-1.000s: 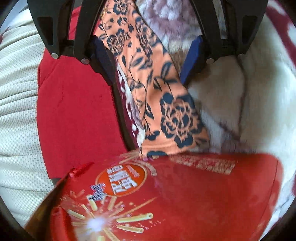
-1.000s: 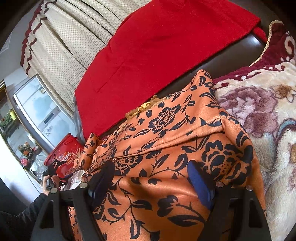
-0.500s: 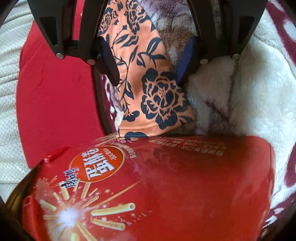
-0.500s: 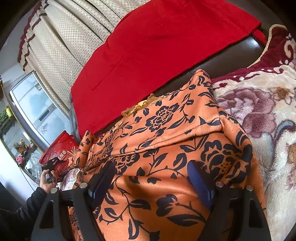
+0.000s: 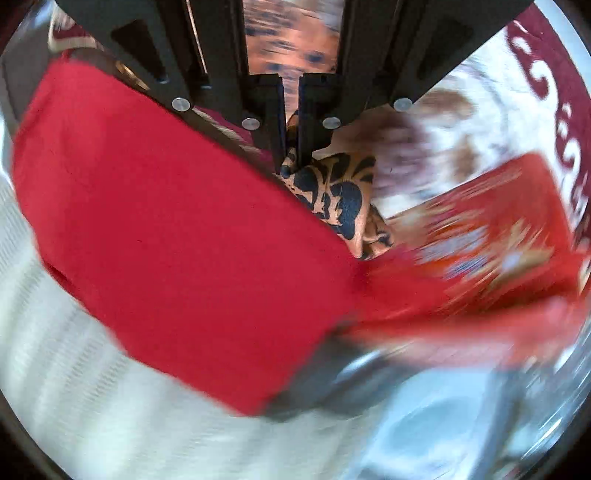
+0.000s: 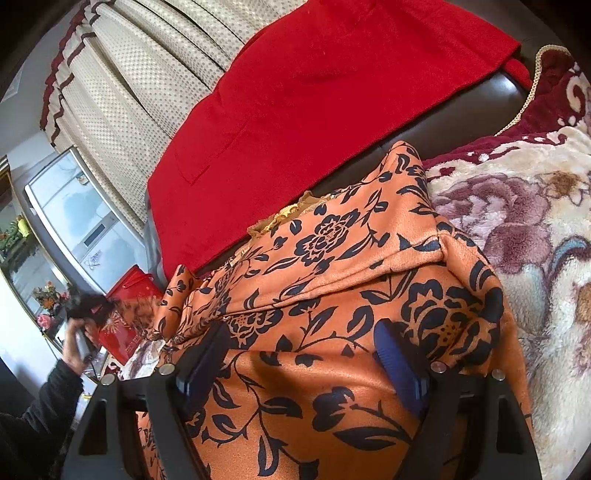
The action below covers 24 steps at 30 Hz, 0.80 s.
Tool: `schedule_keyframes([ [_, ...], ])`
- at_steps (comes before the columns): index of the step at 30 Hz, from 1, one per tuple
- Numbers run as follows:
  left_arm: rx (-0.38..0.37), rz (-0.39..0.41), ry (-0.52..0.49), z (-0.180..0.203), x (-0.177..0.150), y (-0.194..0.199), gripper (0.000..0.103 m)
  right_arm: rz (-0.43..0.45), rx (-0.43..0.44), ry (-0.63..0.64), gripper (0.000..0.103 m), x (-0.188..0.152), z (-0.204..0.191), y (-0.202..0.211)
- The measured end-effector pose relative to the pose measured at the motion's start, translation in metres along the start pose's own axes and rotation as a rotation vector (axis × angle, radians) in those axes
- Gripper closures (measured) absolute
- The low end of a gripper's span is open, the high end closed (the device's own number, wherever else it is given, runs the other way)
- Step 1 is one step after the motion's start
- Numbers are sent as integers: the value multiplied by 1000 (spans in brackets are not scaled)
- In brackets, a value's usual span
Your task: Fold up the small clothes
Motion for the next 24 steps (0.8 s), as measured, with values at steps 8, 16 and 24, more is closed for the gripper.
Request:
schedule_keyframes([
  [8,-323,-36,-349,208,-111,68,98,18,25,-14,20,-1,2,7],
  [16,-296,-297,-596,281,-274,17,91,41,64,-38,20,-1,7,18],
  [24,-250,-438,-545,226,-281,19,34,49,84,-53,20,1,12,26],
])
Point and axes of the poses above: each gripper's, at about its wrist camera, not at the fingertips, and y roughly against the way its jaws point, z to its right, x to its top, the point moved 1 cm from there along -y, roughly the way its jaws point, and after that the axes turned 7 degrees about y, right-handed, at the moved point
